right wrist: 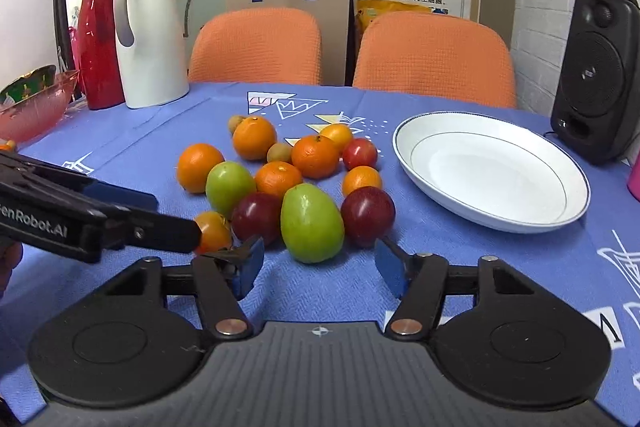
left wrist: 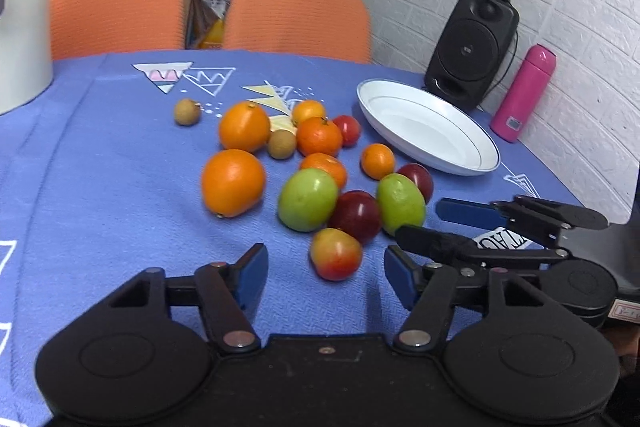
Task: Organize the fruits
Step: 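Grasp the red-yellow apple with the left tool while the right tool grasps the green apple, then carry both apples onto the white plate and open both tools, then move both tools back toward the fruit cluster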
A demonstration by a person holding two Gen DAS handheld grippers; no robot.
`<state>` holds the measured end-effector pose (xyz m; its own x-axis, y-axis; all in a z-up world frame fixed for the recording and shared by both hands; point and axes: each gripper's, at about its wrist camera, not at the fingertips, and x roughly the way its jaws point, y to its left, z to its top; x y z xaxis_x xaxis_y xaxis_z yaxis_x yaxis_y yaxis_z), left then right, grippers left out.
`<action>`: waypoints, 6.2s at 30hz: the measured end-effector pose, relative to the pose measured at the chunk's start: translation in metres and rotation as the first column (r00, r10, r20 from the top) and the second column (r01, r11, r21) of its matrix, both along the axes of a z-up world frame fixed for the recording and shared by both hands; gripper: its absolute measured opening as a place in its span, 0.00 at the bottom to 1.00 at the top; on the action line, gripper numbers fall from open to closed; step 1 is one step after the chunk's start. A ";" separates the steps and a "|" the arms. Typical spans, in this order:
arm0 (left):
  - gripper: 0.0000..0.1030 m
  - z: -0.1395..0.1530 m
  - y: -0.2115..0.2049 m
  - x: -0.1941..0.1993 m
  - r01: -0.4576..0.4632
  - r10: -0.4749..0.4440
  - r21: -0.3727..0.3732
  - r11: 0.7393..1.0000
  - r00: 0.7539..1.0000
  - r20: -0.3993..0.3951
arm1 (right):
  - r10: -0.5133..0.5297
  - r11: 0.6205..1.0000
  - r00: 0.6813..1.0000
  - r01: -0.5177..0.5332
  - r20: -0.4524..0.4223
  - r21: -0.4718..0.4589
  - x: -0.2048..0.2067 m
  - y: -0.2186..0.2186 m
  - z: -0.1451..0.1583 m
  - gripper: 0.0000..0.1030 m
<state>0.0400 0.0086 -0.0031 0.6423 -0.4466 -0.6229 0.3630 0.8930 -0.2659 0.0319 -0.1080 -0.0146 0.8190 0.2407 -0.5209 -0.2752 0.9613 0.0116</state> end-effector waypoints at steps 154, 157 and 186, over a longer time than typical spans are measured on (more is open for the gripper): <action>1.00 0.045 -0.064 0.025 -0.046 0.028 0.069 0.997 0.970 0.241 | -0.265 0.964 0.951 0.260 0.162 0.048 -0.012 -0.074 0.025 1.00; 1.00 0.037 -0.049 0.012 -0.075 0.059 0.063 0.995 0.973 0.223 | -0.250 0.968 0.956 0.245 0.155 0.051 -0.021 -0.064 0.022 1.00; 1.00 -0.006 0.003 -0.023 0.010 -0.006 -0.042 0.999 0.995 0.095 | -0.131 0.989 0.989 0.125 0.072 0.082 -0.018 -0.002 0.015 1.00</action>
<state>0.0169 0.0112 -0.0087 0.6940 -0.4763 -0.5399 0.3952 0.8788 -0.2673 0.0143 -0.1099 0.0008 0.8824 0.1684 -0.4394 -0.1531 0.9857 0.0702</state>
